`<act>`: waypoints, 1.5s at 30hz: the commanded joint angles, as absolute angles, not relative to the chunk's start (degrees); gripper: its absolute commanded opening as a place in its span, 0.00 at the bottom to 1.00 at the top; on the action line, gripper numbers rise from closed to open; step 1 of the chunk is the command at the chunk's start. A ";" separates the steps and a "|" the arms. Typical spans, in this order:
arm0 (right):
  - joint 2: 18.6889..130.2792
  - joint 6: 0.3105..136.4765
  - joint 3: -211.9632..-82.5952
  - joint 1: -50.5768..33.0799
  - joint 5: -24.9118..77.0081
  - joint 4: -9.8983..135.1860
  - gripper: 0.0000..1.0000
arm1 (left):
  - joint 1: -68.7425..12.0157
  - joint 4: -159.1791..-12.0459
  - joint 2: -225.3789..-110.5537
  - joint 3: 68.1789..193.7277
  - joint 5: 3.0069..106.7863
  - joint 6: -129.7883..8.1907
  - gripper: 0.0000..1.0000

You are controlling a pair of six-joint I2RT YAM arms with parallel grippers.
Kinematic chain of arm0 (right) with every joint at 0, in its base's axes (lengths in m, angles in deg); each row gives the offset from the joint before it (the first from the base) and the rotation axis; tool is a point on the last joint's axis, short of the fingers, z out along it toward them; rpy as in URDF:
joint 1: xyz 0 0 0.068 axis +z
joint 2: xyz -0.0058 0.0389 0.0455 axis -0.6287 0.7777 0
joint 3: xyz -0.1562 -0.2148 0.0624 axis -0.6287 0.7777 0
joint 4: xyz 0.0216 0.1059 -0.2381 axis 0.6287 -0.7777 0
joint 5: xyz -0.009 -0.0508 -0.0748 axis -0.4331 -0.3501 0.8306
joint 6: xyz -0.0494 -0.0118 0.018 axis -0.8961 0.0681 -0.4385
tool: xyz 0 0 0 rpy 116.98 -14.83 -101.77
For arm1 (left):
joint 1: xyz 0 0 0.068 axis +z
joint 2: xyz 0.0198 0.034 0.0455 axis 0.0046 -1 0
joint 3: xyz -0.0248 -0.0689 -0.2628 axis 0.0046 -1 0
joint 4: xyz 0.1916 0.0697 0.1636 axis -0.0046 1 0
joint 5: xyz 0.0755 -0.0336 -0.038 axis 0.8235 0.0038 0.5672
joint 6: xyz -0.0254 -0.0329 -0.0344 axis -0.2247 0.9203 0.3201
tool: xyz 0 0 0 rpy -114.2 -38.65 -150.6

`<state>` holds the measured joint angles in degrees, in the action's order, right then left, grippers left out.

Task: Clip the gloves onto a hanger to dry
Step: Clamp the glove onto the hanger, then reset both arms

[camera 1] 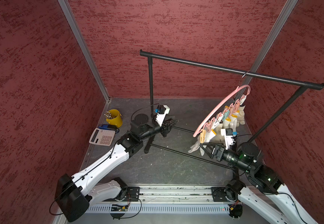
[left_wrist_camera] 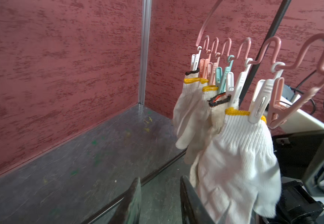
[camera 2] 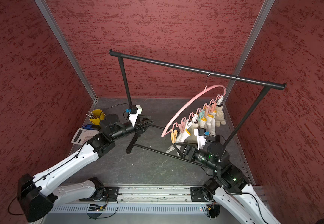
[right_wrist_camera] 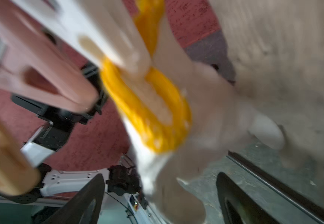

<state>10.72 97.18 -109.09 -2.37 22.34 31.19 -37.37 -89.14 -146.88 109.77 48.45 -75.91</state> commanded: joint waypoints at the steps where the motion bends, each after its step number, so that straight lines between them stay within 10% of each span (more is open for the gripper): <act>1: 7.57 105.70 -103.91 -2.39 20.44 29.37 0.99 | -35.33 -89.53 -143.42 106.60 53.16 -73.48 0.35; 17: 21.86 110.59 -98.82 -2.64 50.11 26.79 0.99 | -27.51 -77.93 -135.53 97.27 73.25 -71.32 0.41; 24: 35.23 99.50 -101.92 -21.31 37.64 34.71 0.99 | -20.78 -73.75 -131.79 92.69 78.47 -69.16 0.45; 28: 40.01 88.17 -107.04 -25.64 46.66 36.72 0.99 | -16.84 -73.71 -131.63 90.47 79.01 -70.64 0.46; 45: 39.30 60.91 -84.44 -39.32 51.18 93.37 0.98 | -1.35 -88.87 -141.78 83.03 77.83 -72.55 0.53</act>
